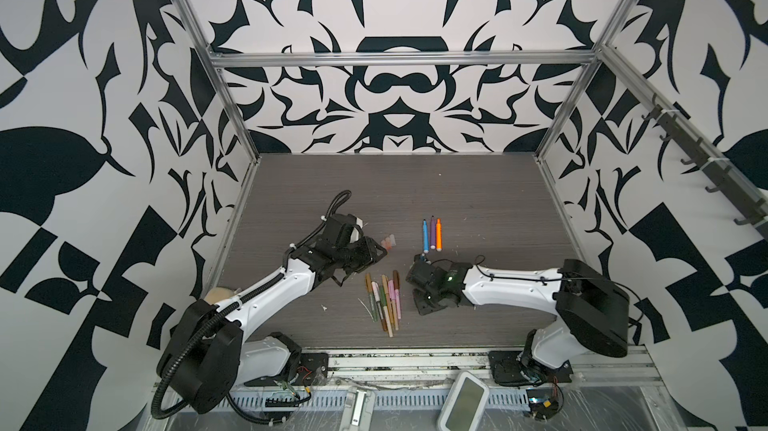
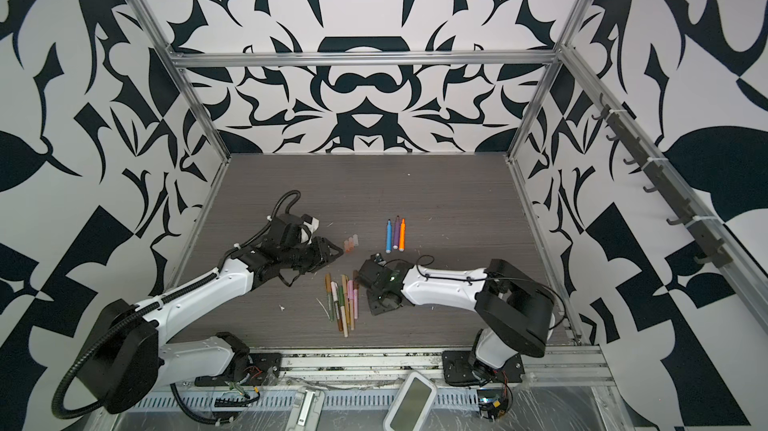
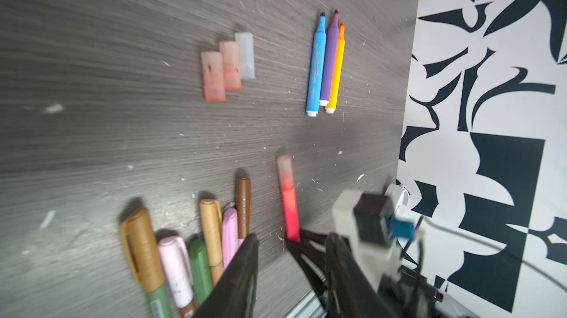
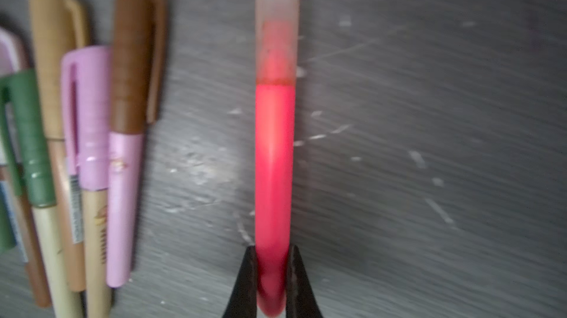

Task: Open the pen caps
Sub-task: 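Lift the pink highlighter and bring its cap toward the left gripper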

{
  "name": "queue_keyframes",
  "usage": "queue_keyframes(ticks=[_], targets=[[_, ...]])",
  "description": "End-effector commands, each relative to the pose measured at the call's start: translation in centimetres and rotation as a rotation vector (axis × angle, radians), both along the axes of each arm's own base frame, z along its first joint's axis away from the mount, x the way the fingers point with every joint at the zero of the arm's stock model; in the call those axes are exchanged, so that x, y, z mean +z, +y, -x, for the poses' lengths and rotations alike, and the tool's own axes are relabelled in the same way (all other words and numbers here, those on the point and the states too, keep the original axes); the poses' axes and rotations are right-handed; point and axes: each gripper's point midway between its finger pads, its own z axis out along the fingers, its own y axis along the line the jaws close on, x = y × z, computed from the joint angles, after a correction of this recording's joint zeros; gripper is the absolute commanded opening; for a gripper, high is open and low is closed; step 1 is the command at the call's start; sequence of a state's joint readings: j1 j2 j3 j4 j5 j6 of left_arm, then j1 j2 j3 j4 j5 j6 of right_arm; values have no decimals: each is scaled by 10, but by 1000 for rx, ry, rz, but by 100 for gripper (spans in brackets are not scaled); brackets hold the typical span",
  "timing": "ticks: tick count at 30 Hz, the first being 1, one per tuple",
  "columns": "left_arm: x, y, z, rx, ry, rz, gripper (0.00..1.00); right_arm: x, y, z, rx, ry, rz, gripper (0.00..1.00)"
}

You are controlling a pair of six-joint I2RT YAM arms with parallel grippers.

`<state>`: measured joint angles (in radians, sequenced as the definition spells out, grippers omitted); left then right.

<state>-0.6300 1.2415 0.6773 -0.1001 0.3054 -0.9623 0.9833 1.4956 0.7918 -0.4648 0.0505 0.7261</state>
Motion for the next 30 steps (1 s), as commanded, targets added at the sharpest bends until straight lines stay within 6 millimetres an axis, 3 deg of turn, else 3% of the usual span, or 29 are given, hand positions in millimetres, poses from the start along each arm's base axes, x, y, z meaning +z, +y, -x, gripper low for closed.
queue_keyframes(ticks=[1, 5, 10, 16, 22, 28, 30], targets=[[7, -18, -4, 36, -33, 42, 40, 47, 1, -15, 56, -62, -149, 0], [3, -43, -6, 22, 9, 85, 41, 87, 14, -15, 96, -34, -371, 0], [10, -71, -10, -11, 9, 148, 56, 105, 27, -7, 97, 5, -501, 0], [16, -81, -14, 10, -27, 168, 56, 107, 25, -7, 58, 21, -518, 0], [17, -74, -13, 38, -44, 166, 54, 108, 26, -4, 57, 35, -542, 0], [31, -66, -12, 51, -85, 171, 51, 95, 5, -11, -39, 18, -465, 0], [34, -64, -11, 53, -93, 167, 51, 96, 8, -9, -39, 29, -497, 0]])
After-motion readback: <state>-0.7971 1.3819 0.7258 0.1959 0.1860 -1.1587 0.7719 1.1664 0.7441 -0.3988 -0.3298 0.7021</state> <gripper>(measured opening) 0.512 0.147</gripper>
